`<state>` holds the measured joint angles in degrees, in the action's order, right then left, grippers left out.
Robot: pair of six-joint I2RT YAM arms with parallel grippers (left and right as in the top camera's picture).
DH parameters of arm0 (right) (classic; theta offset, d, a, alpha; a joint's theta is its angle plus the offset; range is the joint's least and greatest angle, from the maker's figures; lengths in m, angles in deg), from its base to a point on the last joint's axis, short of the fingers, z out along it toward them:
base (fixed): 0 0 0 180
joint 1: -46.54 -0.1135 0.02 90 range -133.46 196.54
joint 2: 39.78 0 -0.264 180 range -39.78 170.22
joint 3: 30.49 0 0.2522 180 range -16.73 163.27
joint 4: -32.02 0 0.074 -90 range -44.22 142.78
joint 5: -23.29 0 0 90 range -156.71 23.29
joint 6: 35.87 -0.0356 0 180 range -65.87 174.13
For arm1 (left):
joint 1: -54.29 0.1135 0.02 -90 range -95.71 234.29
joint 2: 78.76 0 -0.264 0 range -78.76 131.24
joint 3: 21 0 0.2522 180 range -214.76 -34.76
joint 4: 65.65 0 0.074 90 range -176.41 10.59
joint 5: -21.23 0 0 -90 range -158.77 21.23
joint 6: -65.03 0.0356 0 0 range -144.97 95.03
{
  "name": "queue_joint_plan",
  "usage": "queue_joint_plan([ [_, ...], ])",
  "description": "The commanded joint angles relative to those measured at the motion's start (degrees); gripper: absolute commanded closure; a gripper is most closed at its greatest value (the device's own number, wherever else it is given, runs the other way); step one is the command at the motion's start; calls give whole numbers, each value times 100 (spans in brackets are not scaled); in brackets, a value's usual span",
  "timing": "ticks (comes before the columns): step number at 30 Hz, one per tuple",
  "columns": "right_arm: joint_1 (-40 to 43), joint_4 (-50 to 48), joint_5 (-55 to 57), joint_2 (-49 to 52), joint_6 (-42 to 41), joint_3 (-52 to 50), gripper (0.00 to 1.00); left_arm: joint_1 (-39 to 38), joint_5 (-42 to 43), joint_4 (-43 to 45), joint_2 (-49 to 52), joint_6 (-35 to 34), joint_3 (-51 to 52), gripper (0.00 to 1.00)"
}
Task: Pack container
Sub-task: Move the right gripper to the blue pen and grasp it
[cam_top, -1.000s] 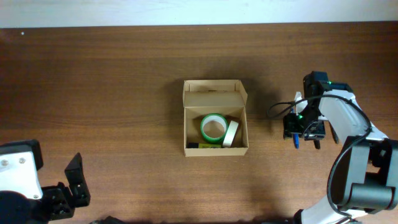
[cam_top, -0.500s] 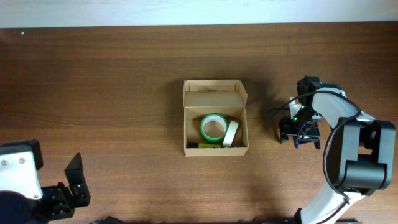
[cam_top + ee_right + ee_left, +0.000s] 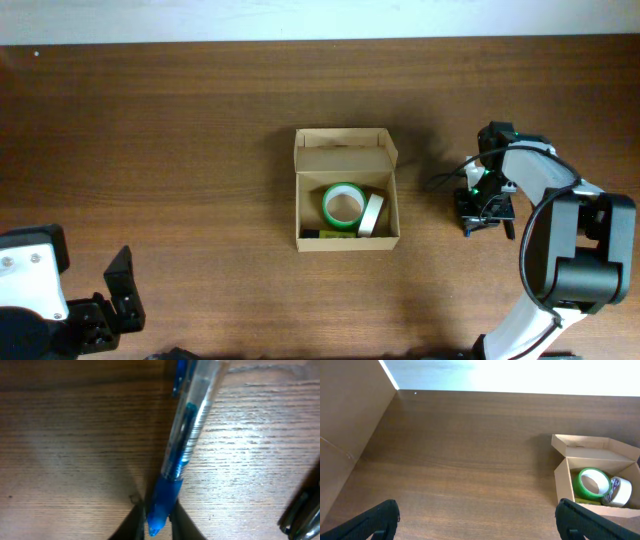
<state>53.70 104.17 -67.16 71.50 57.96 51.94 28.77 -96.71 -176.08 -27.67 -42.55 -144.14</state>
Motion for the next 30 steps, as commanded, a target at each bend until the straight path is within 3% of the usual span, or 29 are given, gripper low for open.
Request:
queue_joint_plan([
  [1, 11, -46, -103, 138, 24, -31, 91, 24, -105, 0, -33, 76, 17, 1],
  [3, 11, -44, -103, 138, 24, -31, 96, 24, -103, 0, -33, 94, 17, 0],
  [16, 9, -11, -107, -101, 15, -9, 96, 24, -107, 0, -33, 96, 17, 1],
  [30, -83, 1355, -629, -2393, 153, 1818, 96, 24, -107, 0, -33, 94, 17, 0],
])
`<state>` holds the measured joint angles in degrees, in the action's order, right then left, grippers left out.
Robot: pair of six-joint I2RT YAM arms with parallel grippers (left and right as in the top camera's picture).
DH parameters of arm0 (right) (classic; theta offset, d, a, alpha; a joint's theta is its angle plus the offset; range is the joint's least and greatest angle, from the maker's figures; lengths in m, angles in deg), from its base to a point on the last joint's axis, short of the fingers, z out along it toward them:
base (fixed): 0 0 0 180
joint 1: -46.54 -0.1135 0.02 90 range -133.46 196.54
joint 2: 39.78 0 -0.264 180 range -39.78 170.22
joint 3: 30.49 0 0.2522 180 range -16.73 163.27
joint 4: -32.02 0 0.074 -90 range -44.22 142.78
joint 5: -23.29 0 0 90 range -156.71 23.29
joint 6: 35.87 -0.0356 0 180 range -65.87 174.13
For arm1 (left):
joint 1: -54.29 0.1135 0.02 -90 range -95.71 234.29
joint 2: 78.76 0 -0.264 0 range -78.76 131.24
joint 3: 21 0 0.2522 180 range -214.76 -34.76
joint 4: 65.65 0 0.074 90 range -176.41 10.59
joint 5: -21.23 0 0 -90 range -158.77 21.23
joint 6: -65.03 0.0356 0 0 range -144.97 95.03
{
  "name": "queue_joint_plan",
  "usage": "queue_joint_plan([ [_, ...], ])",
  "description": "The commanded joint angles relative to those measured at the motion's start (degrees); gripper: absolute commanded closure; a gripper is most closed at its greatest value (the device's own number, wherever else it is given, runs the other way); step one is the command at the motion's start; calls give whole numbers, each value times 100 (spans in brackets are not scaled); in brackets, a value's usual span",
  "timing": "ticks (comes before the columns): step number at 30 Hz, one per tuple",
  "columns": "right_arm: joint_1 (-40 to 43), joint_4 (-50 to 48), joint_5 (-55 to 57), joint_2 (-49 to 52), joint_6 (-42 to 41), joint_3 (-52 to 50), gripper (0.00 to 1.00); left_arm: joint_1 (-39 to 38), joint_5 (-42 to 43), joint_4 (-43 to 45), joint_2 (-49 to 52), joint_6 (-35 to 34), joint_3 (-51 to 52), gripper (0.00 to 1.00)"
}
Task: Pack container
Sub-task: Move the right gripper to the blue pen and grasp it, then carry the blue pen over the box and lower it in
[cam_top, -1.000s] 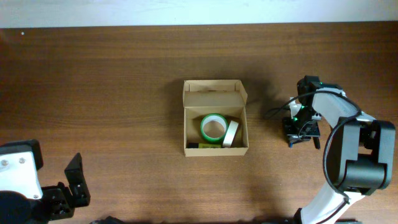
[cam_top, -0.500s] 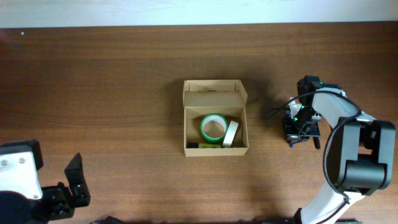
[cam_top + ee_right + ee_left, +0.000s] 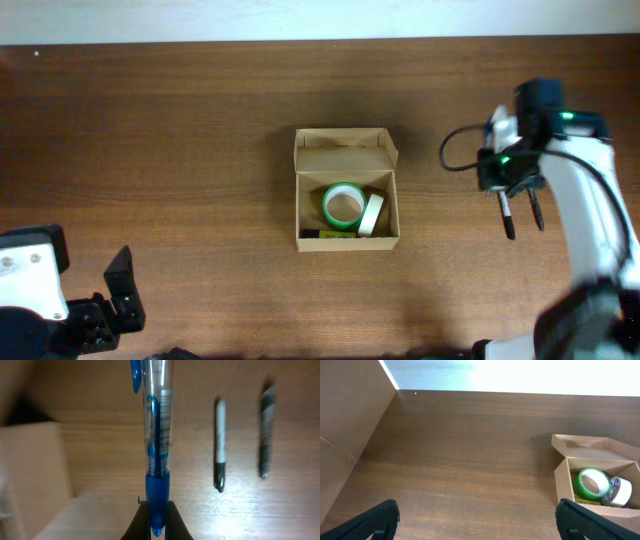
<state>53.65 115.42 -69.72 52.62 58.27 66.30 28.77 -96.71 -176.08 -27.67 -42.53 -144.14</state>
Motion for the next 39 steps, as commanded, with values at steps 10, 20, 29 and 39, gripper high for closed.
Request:
queue_joint_plan([
  [10, -1276, 798, -1200, -737, 1217, 485, 96, 24, -188, 0, -33, 92, 17, 1],
  [20, -2393, 686, -2006, -629, 2087, 483, 96, 24, -190, 0, -33, 92, 15, 1],
  [29, -2634, 588, -2636, 50, 2579, 461, 96, 24, -188, 0, -33, 92, 17, 0],
  [39, -2634, 560, -2481, 1250, 2612, 461, 96, 24, -188, 0, -33, 92, 15, 1],
])
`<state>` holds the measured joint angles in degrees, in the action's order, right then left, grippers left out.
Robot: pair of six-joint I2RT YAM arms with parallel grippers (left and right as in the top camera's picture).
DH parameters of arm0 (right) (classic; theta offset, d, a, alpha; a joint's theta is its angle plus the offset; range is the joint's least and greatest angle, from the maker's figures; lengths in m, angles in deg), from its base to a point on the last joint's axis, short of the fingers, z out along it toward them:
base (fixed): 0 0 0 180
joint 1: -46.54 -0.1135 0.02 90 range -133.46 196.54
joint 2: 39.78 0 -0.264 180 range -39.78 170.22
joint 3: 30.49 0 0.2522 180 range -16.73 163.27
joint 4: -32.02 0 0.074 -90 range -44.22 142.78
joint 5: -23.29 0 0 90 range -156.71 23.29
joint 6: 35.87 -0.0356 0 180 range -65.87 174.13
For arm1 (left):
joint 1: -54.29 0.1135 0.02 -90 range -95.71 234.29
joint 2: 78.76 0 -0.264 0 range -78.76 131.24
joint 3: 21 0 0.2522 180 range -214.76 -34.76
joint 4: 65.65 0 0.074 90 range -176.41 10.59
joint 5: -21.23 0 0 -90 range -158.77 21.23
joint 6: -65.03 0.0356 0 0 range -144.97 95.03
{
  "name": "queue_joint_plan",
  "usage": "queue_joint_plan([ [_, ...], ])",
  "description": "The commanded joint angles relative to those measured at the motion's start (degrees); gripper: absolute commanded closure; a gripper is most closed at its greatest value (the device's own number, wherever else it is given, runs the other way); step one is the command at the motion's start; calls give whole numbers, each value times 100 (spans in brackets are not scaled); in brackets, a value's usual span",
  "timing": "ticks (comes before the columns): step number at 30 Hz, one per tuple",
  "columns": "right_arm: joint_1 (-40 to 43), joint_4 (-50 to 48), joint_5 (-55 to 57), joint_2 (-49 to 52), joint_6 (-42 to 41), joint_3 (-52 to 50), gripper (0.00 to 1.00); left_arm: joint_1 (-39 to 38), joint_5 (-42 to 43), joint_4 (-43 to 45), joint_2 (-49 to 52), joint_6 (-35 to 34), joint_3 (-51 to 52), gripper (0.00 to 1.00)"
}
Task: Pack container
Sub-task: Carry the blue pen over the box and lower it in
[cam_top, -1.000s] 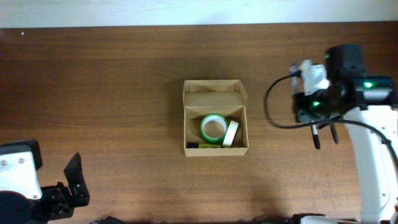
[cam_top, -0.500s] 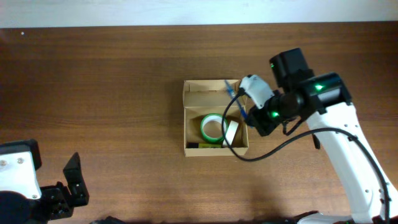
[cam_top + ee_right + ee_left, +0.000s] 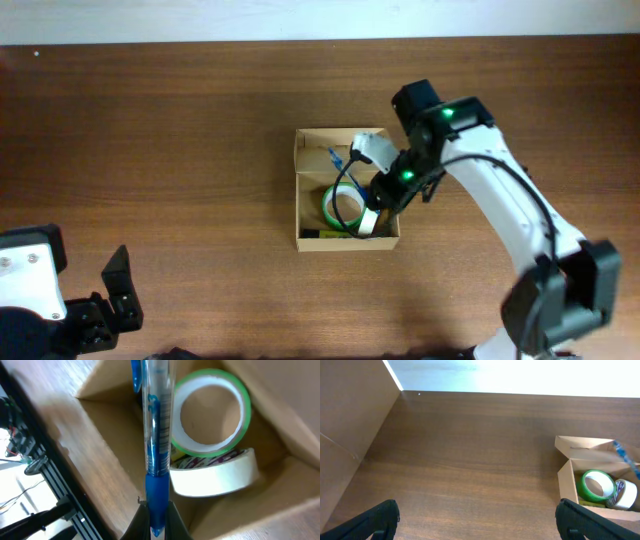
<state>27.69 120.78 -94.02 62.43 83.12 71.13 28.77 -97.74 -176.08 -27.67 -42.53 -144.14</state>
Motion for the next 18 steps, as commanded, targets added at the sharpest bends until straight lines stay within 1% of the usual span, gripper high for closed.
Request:
queue_joint_plan([
  [1, -37, 28, -46, 348, 129, -22, 96, 24, -85, 0, -33, 92, 15, 0],
  [10, -37, 70, 160, 544, 389, -31, 96, 24, -87, 0, -33, 92, 17, 0],
  [14, -37, 177, 125, 544, 708, -31, 96, 24, -85, 0, -33, 92, 15, 1],
  [18, -37, 372, -459, 544, 1357, -31, 96, 24, -85, 0, -33, 92, 17, 1],
])
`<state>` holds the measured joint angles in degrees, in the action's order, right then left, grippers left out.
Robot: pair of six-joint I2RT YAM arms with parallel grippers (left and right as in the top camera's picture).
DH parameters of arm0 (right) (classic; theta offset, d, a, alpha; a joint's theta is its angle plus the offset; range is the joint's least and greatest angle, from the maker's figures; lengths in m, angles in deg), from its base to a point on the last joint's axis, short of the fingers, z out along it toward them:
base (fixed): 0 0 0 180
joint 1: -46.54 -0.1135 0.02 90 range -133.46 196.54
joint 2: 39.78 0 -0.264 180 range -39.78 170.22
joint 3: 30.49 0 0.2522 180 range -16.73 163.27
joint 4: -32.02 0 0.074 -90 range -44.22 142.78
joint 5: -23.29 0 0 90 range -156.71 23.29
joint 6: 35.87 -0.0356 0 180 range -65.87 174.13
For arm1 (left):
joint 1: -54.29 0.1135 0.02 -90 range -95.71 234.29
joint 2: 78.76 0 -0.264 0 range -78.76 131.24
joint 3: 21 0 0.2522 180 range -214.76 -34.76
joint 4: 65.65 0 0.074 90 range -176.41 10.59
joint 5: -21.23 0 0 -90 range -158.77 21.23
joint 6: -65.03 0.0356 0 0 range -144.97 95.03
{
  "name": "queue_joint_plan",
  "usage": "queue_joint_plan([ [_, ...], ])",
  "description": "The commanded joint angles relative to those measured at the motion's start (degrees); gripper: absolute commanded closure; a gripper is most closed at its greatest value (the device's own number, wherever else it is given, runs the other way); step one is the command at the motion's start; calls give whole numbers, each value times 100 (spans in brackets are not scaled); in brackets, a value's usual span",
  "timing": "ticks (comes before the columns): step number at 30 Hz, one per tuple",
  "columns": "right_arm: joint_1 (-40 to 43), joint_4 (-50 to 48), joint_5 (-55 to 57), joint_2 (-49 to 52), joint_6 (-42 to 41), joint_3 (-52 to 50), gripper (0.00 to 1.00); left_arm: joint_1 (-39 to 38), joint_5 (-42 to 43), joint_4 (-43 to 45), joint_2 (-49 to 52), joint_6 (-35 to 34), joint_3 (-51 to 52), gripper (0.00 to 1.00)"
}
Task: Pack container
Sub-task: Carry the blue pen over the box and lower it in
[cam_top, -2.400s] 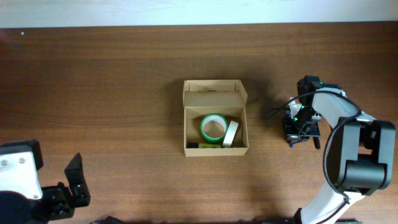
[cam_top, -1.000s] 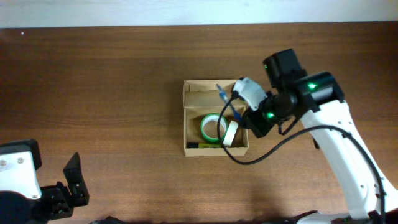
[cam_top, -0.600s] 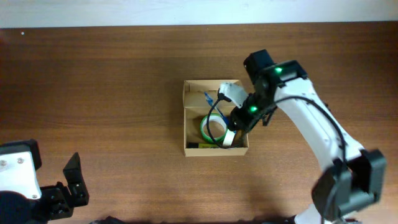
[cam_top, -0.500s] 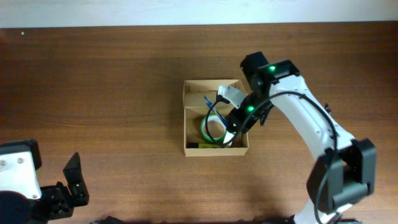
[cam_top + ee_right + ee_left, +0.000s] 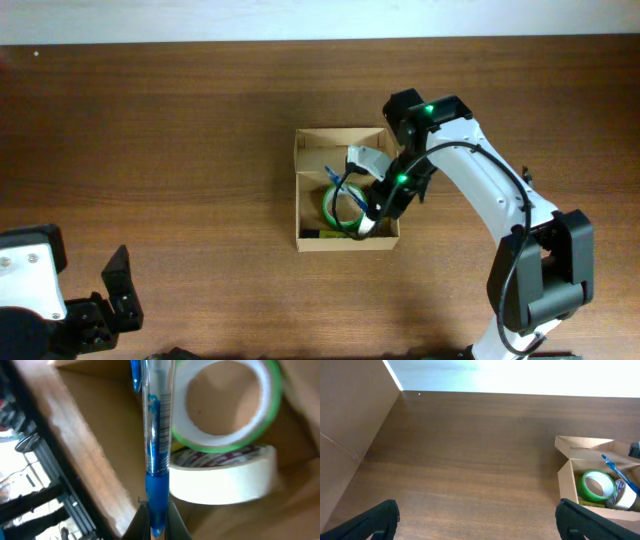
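Note:
An open cardboard box [image 5: 300,200] stands mid-table, holding a green tape roll [image 5: 335,212] and a white tape roll [image 5: 225,480]. My right gripper [image 5: 157,519] is shut on a blue pen [image 5: 156,435], held low over the box interior; the overhead view shows the pen [image 5: 338,182] slanting above the green roll [image 5: 227,405]. The left gripper [image 5: 477,520] rests open at the table's near left, far from the box [image 5: 565,477], with nothing between its fingers.
A wooden wall panel [image 5: 345,435] rises at the far left in the left wrist view. The box's rear flap [image 5: 340,137] stands open behind the compartment. The right arm [image 5: 480,190] reaches over the table from the right.
My right gripper with the blue pen has shifted slightly lower and further into the box, closer to the tape rolls. The left arm has not moved.
At first my right gripper was shut on the blue pen down on the table at the right. Then it held the pen lifted above two other pens lying there. Later it was over the box, and now the pen hangs low inside it.

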<state>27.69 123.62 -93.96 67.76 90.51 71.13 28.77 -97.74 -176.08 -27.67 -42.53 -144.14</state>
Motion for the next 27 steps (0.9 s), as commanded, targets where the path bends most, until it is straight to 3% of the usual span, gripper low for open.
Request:
queue_joint_plan([
  [1, -37, 221, -780, 11, 1016, -31, 96, 24, -85, 0, -33, 92, 15, 1],
  [10, -37, 643, -1434, 26, 2079, -31, 96, 24, -83, 0, -33, 90, 17, 1],
  [12, -37, 640, -1432, 31, 2076, -31, 95, 24, -83, 0, -33, 90, 15, 1],
  [16, -31, 546, -1246, 90, 1875, -31, 78, 24, -63, 0, -33, 87, 17, 1],
  [20, -31, 131, -581, 234, 1058, -35, 82, 24, -63, 0, -33, 87, 15, 0],
  [27, -31, 120, -566, 433, 1062, -57, 86, 24, -39, 0, -33, 90, 17, 1],
])
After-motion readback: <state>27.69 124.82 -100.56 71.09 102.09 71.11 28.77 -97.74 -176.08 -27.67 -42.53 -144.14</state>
